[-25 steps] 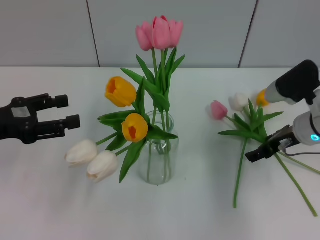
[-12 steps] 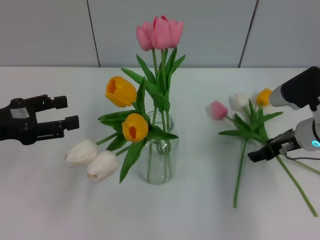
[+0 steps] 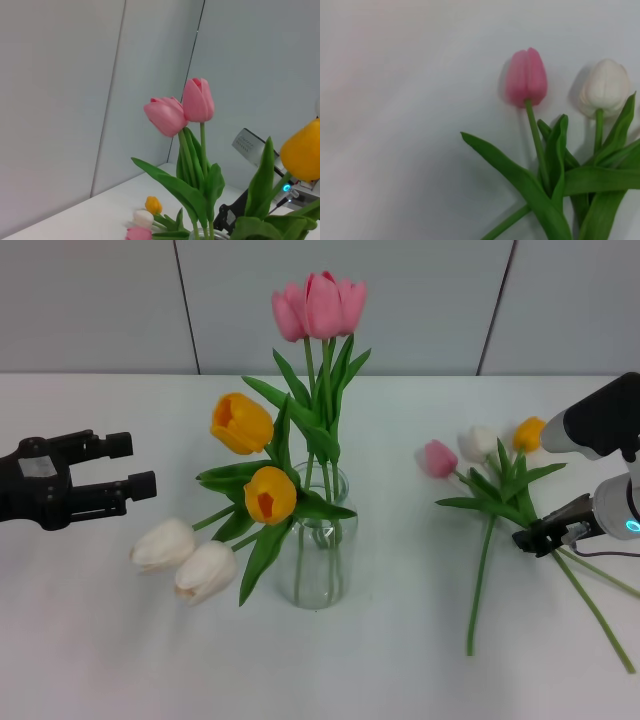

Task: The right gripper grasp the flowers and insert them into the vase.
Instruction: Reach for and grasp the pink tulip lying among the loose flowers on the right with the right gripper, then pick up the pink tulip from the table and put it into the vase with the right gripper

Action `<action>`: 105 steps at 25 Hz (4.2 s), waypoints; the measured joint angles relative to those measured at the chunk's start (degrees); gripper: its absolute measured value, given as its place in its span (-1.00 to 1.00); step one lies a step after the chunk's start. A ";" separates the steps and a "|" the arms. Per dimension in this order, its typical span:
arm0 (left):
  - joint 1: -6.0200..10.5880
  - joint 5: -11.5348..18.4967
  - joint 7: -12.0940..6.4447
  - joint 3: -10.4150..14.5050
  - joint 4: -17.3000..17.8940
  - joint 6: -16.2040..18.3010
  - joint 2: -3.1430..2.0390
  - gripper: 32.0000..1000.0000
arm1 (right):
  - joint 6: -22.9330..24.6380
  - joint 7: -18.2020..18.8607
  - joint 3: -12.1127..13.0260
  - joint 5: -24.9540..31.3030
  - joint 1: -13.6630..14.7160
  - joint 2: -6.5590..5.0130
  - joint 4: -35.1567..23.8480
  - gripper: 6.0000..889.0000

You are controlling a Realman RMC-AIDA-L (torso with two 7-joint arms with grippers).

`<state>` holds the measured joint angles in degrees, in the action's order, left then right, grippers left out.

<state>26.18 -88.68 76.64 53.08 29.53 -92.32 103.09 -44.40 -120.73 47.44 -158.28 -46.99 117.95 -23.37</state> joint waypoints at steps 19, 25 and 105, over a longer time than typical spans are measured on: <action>-1.69 0.30 -0.08 0.01 0.00 0.04 -0.31 0.64 | -3.84 6.65 0.30 12.82 6.50 1.12 -11.14 -0.91; -3.32 0.52 -0.06 -0.64 1.74 -0.25 -0.14 0.64 | -19.68 22.79 0.27 51.00 17.33 0.60 -25.71 -0.91; -3.75 0.06 0.81 -1.41 4.30 -0.09 3.25 0.64 | -30.27 56.31 18.34 85.94 5.10 1.23 8.19 -0.51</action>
<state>22.43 -88.62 77.44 51.67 33.83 -92.41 106.34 -74.67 -64.42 65.78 -72.34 -41.90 119.18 -15.18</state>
